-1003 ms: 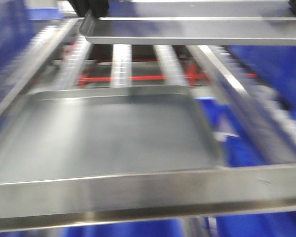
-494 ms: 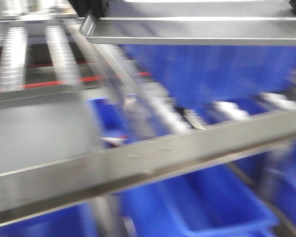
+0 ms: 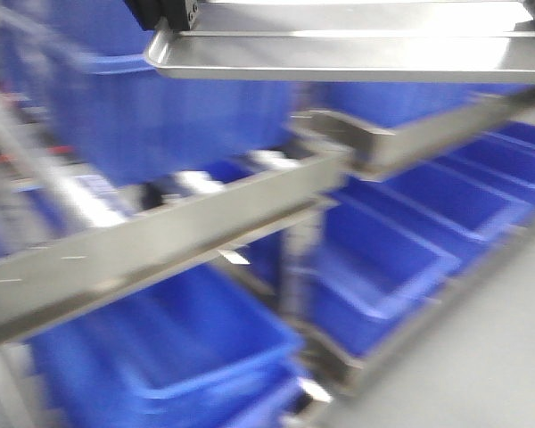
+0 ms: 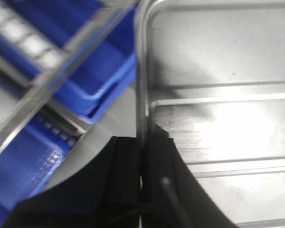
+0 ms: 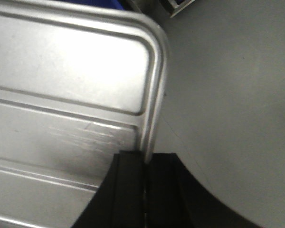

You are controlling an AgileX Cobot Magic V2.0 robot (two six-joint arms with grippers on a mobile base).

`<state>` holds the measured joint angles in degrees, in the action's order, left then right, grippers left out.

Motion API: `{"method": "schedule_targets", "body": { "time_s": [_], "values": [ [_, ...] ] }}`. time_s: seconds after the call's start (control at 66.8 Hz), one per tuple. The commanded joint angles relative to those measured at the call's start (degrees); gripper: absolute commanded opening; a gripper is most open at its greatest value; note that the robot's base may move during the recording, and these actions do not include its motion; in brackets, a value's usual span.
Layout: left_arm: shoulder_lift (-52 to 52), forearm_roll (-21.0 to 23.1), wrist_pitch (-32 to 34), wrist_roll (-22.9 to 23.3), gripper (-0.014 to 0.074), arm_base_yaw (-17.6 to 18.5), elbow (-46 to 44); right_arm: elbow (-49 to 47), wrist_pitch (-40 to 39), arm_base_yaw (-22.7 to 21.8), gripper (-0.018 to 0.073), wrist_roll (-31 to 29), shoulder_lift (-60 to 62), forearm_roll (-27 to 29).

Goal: Grab silver tray and place in blue box
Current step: 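Hold the tray with both grippers while the base turns away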

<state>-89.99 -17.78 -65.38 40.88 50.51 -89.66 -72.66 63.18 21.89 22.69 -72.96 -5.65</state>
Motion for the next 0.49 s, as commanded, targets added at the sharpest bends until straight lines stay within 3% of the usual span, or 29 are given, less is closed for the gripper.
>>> {"method": "schedule_targets", "body": {
  "time_s": [0.0, 0.479],
  "values": [
    [2.14, -3.99, -1.24, -1.07, -0.0098, 0.25, -1.59, -2.08, -0.86, -0.47, 0.0058, -1.03, 1.53, -4.4],
    [2.14, -3.99, -1.24, -1.07, -0.0098, 0.25, -1.59, -2.08, -0.86, -0.47, 0.0058, -1.03, 1.53, -4.4]
  ]
}}
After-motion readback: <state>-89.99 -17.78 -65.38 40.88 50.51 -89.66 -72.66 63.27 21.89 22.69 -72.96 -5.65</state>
